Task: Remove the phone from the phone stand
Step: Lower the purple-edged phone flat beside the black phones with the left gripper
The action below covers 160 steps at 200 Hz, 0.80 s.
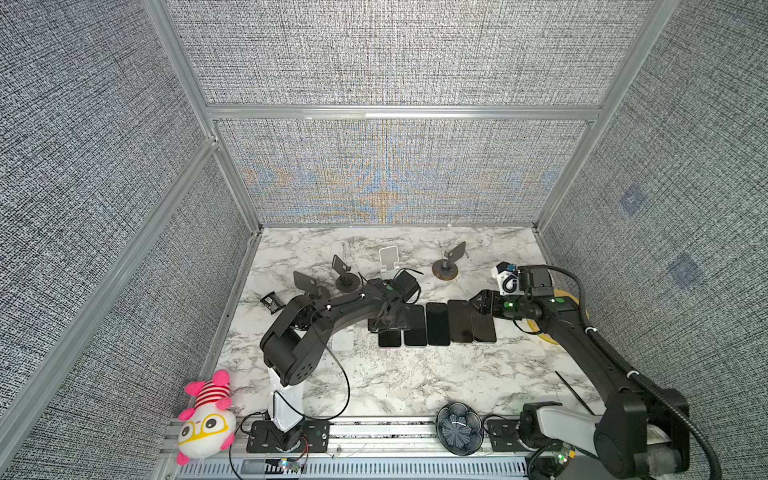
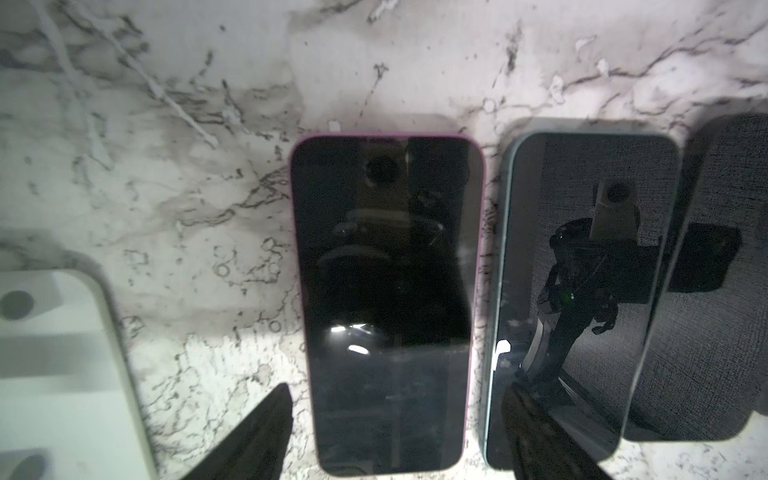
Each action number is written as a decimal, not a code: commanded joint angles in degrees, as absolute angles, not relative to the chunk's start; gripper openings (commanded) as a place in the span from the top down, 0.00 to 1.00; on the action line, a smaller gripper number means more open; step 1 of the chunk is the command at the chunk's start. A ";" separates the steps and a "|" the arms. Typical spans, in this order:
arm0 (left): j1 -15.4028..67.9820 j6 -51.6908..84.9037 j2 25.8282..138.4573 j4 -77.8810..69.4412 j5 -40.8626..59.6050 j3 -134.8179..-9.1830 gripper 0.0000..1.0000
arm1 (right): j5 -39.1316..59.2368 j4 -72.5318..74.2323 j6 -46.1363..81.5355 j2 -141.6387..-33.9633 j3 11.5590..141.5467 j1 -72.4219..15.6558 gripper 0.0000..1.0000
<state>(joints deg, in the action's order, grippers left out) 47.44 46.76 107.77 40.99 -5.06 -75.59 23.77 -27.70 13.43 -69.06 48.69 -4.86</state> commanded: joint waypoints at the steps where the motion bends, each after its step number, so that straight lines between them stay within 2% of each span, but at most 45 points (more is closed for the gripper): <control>1: 47.06 46.96 106.80 43.92 -8.28 -75.11 0.25 | 23.12 -29.18 13.27 -68.65 49.17 -4.99 0.31; 49: 44.48 48.16 107.78 44.43 -9.46 -72.76 0.61 | 23.20 -29.18 13.28 -68.47 48.89 -5.00 0.30; 72: 44.43 48.29 108.67 44.00 -10.25 -73.07 0.73 | 23.03 -29.36 13.30 -68.13 48.79 -4.94 0.31; 124: 44.21 48.60 109.25 45.39 -12.74 -73.40 0.95 | 22.68 -29.71 13.02 -68.07 48.64 -4.93 0.30; 141: 43.96 48.67 109.46 45.16 -12.41 -72.97 1.00 | 22.92 -29.34 13.20 -68.42 48.69 -4.95 0.30; 160: 43.74 48.69 110.10 44.47 -11.78 -72.60 1.00 | 23.07 -29.14 13.29 -68.63 48.69 -4.92 0.31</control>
<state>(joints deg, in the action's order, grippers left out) 44.01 48.27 109.40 43.99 -11.44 -72.84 22.94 -29.12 13.41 -68.47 48.69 -4.86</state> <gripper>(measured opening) 0.053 0.695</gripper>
